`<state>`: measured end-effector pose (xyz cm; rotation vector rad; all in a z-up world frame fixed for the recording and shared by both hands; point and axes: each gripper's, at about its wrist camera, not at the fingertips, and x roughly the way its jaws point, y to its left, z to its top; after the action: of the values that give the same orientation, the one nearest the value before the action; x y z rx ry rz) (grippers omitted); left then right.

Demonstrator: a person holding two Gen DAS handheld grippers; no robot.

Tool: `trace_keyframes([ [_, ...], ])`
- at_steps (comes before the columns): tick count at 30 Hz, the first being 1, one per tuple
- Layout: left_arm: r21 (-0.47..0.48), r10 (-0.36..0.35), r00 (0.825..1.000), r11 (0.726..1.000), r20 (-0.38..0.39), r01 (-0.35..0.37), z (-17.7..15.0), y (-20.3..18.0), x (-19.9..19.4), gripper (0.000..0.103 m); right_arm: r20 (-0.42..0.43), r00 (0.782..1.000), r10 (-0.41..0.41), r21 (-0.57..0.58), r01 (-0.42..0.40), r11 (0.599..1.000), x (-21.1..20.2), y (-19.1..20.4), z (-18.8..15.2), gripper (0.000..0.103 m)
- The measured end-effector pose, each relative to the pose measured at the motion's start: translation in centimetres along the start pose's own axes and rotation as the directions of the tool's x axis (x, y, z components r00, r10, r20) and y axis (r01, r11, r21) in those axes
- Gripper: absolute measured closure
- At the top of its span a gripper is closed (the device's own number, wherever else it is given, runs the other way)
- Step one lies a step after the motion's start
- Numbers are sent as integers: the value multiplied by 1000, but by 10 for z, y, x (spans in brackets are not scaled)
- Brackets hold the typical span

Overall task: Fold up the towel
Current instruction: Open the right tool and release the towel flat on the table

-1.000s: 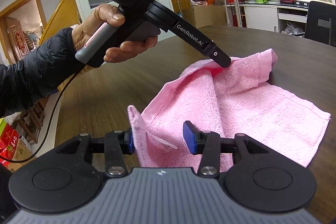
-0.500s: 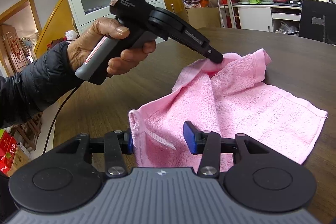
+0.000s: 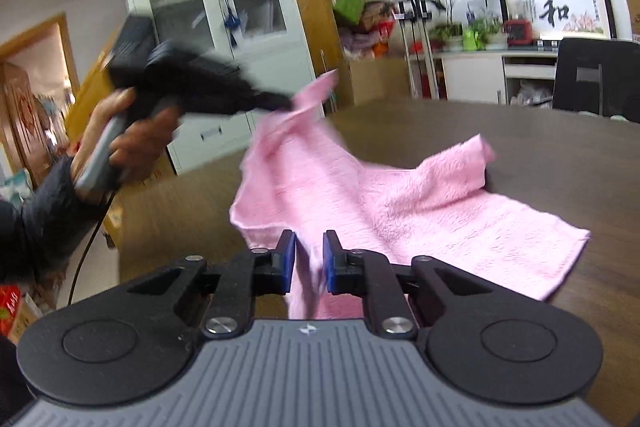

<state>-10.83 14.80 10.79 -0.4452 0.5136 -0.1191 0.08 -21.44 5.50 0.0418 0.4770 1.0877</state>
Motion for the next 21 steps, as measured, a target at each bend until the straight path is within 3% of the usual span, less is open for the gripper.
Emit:
trace_keyframes([
  [3,2,-11,1000,1000,10,11,-19,2,-31,95,-7,1000,10,-9,-10,1000,-14,4,-5,88],
  [6,53,40,999,998,26,-42,-50,6,-68,92,-64,998,6,-9,-7,1000,-25,7,-14,83],
  [11,72,76,996,994,48,-79,-55,18,-88,85,-19,1000,-12,79,13,997,-42,0,-14,80],
  [14,141,87,996,986,37,-92,-44,12,-75,76,38,997,-63,171,56,984,-47,-12,-2,75],
  [16,231,101,995,968,8,-100,-40,2,-51,71,38,994,-107,198,98,975,-43,-17,4,64],
  [18,294,108,993,952,-47,-90,-39,-9,-18,68,-4,983,-185,211,182,961,-30,-20,10,45],
  [21,345,103,988,937,-117,-57,-43,-18,20,68,-147,936,-320,130,339,932,4,-15,11,43],
])
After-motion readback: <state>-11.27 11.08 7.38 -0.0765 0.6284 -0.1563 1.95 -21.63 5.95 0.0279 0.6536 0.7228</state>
